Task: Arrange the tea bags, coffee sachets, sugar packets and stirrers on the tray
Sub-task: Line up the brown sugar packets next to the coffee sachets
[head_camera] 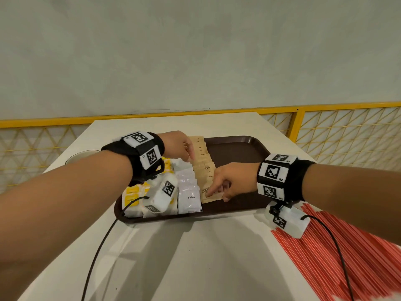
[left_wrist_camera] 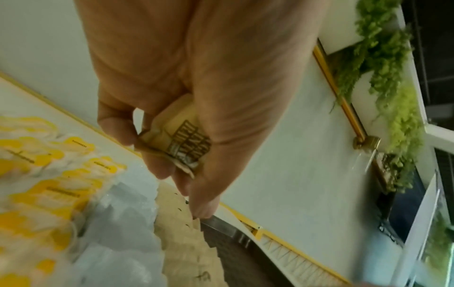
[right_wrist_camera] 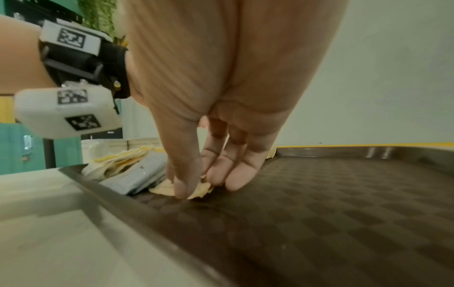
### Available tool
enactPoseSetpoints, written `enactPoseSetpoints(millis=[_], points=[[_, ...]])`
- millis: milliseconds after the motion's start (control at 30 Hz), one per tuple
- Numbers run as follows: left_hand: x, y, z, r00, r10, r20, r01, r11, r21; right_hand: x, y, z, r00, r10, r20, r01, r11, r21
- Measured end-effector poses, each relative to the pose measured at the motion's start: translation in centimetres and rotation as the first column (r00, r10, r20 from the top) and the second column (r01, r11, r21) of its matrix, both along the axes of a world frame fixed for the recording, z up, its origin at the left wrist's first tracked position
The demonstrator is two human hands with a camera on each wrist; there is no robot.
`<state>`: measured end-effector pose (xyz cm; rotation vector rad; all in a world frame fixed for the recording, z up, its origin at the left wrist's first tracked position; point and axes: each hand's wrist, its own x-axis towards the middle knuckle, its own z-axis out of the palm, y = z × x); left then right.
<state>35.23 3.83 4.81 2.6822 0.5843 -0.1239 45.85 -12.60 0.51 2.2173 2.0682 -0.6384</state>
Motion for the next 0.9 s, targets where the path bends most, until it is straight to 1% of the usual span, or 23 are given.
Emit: enactPoseSetpoints(millis=[67,133,200,267,300,333,367,400,433,467,500,533,567,600,667,700,733,800,900], points=[[-0.5,-0.2,0.2,0.999,0.031,0.041,-0.027,0.995,-0.098,-0.2,0.1,-0.2,1.000,0.014,0.017,-0.013,0.999,-0.030],[-0.8,-0.7,0.1,0.992,0.098,0.080,-0.072,0.958,-0.278,-0.4,0.5,-0.2,0.999,0.016,0.035,-0.015,0.999,-0.033],[-1.1,-1.2,0.0,0.980,0.149,0.131,-0.078,0.896,-0.438,-0.3,0.7,0.0,0.999,0.008,0.036,-0.007,0.999,-0.037],[-1.3,-1.8,-0.3,0.965,0.184,0.185,-0.050,0.827,-0.561,0.0,0.5,0.2,1.000,-0.029,-0.007,0.029,0.999,-0.016],[-1.4,-2.1,-0.4,0.956,0.202,0.213,-0.024,0.778,-0.628,0.1,0.4,0.4,0.996,-0.067,-0.057,0.069,0.997,0.032],[-1.5,-2.4,-0.6,0.946,0.223,0.234,0.000,0.724,-0.690,0.2,0.3,0.7,0.981,-0.122,-0.149,0.138,0.986,0.098],[-1.5,-2.7,-0.8,0.938,0.245,0.247,0.020,0.672,-0.740,0.1,0.1,1.1,0.933,-0.198,-0.301,0.253,0.955,0.154],[-1.5,-2.9,-1.0,0.932,0.258,0.255,0.040,0.627,-0.778,-0.2,-0.1,1.6,0.830,-0.260,-0.493,0.386,0.906,0.173],[-1.5,-3.2,-1.1,0.929,0.260,0.263,0.058,0.599,-0.799,-0.5,-0.2,2.1,0.684,-0.282,-0.673,0.490,0.861,0.137],[-1.5,-3.3,-1.5,0.928,0.256,0.272,0.076,0.583,-0.809,-0.9,-0.5,2.6,0.535,-0.275,-0.799,0.543,0.836,0.076],[-1.5,-3.6,-1.7,0.928,0.246,0.280,0.091,0.581,-0.809,-1.3,-0.7,3.0,0.435,-0.257,-0.863,0.549,0.835,0.028],[-1.4,-3.7,-1.9,0.930,0.229,0.289,0.107,0.582,-0.806,-1.5,-1.0,3.2,0.376,-0.235,-0.896,0.535,0.845,0.003],[-1.6,-4.0,-1.9,0.934,0.202,0.295,0.121,0.597,-0.793,-1.7,-1.2,3.2,0.354,-0.218,-0.909,0.523,0.852,0.000],[-1.7,-4.4,-1.9,0.940,0.170,0.296,0.129,0.624,-0.771,-1.8,-1.5,3.1,0.351,-0.213,-0.912,0.527,0.850,0.004],[-2.1,-5.1,-1.7,0.960,0.089,0.265,0.115,0.737,-0.666,-1.4,-2.0,2.5,0.379,-0.235,-0.895,0.555,0.831,0.017],[-2.3,-5.3,-1.7,0.972,0.038,0.232,0.112,0.792,-0.600,-1.2,-2.3,2.2,0.406,-0.256,-0.878,0.565,0.825,0.021],[-2.5,-5.3,-1.8,0.981,-0.010,0.194,0.116,0.831,-0.544,-1.0,-2.7,2.0,0.438,-0.282,-0.853,0.570,0.822,0.021],[-2.8,-4.9,-2.1,0.987,-0.054,0.153,0.121,0.870,-0.477,-0.5,-3.2,1.4,0.486,-0.347,-0.802,0.577,0.817,-0.004],[-2.8,-4.1,-2.5,0.985,-0.005,0.174,0.083,0.891,-0.447,0.0,-3.6,0.4,0.519,-0.421,-0.744,0.575,0.816,-0.061]])
